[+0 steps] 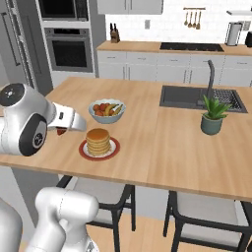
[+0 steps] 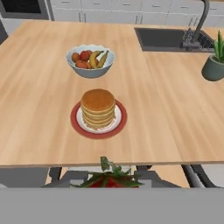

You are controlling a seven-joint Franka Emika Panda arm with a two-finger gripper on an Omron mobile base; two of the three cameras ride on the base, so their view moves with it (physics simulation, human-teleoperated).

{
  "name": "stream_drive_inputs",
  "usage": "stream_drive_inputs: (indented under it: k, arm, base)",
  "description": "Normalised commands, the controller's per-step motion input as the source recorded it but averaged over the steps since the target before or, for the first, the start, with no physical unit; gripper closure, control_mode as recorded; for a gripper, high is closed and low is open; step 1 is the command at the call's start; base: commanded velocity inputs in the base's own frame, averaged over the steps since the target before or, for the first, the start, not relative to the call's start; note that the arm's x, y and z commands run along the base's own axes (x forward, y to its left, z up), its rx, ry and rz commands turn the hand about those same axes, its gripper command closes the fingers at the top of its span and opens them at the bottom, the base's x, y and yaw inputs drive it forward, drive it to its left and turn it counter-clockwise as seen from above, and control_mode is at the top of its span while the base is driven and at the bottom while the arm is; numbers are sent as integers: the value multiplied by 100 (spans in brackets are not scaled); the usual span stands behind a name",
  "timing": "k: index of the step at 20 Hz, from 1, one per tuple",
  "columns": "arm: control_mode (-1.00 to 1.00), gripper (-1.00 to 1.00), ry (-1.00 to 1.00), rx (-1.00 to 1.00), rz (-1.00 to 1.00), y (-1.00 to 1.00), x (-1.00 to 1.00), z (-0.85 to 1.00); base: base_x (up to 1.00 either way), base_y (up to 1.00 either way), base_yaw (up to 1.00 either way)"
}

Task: Take the strawberry from the fridge and place it on top of the pancake, located on the dining counter.

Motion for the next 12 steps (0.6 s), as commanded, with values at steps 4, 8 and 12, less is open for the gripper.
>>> stream_drive_inputs:
  k: [4, 8, 12]
  arm:
    - [-100, 100, 1, 0, 0, 37, 64, -43]
    - [-100, 100, 2, 0, 0, 0, 55, -29]
    - [-100, 100, 12, 1, 0, -2, 63, -15]
  base:
    - [0, 0, 0]
    - [0, 0, 0]
    - [0, 0, 0]
